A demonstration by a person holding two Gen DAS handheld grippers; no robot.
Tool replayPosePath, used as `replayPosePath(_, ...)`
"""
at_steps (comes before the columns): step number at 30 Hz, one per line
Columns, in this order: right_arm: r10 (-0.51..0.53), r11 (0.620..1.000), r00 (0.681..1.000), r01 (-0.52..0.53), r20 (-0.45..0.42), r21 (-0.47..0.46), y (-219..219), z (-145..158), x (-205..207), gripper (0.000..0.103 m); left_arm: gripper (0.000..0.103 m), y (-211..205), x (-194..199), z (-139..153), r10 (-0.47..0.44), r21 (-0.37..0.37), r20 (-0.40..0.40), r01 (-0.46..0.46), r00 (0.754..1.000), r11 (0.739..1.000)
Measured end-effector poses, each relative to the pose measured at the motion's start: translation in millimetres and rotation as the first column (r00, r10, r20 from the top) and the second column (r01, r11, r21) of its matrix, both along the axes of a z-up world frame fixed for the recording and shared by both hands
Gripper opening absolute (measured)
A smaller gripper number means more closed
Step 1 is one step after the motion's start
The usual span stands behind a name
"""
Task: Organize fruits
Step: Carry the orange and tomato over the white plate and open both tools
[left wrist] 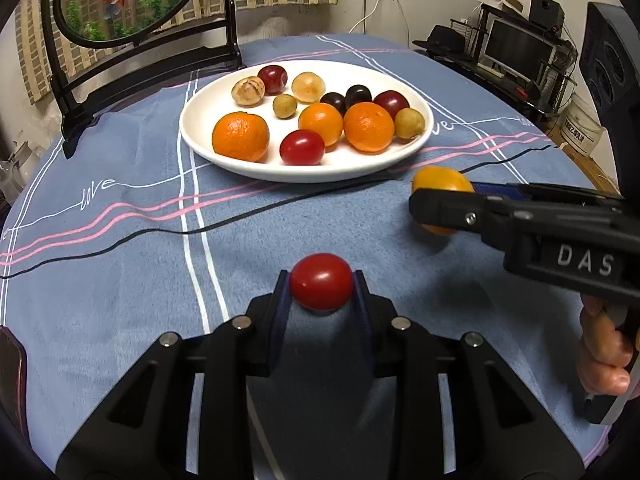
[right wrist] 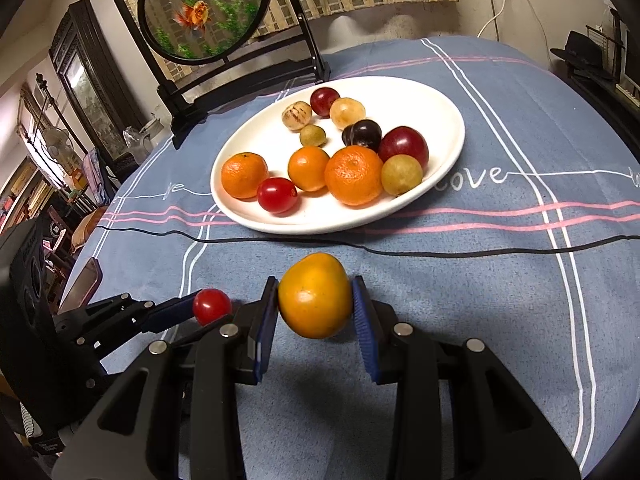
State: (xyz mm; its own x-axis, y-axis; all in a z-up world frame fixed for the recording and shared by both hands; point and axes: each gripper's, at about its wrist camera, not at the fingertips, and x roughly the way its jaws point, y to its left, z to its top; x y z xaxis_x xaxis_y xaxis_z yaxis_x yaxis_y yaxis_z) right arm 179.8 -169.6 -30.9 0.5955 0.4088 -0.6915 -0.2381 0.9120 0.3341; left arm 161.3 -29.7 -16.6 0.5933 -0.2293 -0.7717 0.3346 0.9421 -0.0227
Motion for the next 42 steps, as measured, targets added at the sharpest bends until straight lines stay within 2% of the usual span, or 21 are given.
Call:
replayPosePath(5,0.02,1.0,1.0,-0.02,0.022,0.018,0,4,-7,0.037,0.031,1,-12,8,0.002,-0.018,0.042,-0.001,0.999,1.0)
replayPosePath(9,0.054,0.998,0.996,-0.057,0.074,0.028,1,15,-6,0.037,0.031,1,-10,22,0.02,-0.033,0.092,-0.017,0.996,0.999)
replayPosePath(16,0.034,0.999,0.993,-0.037,0.111,0.022,-3,33,21,0.037,0.031,-4,16,50,0.054,-0.069,0.14,-0.044,0.989,0.997)
replayPosePath(21,0.008,1.0,0.991,-0.007,0.13,-0.001,-4,41,52,0.037,0.031,-10,50,70,0.074,-0.085,0.169,-0.061,0.983,0.995)
replayPosePath(27,-0.026,1.0,0.991,0.027,0.129,-0.007,-5,42,94,0.037,0.031,-2,103,70,0.131,-0.122,0.132,-0.115,0.983,0.986)
replayPosePath(32,-0.036,0.999,0.993,0.038,0.115,-0.022,-4,36,121,0.037,0.031,7,137,58,0.175,-0.112,0.096,-0.164,0.98,0.98)
replayPosePath(36,-0.04,0.999,0.993,0.044,0.111,-0.026,-4,34,132,0.037,0.031,13,154,52,0.197,-0.12,0.08,-0.186,0.977,0.975)
replayPosePath(42,-0.041,0.998,0.994,0.045,0.097,-0.04,-4,27,141,0.037,0.032,9,164,42,0.206,-0.087,0.05,-0.201,0.977,0.976)
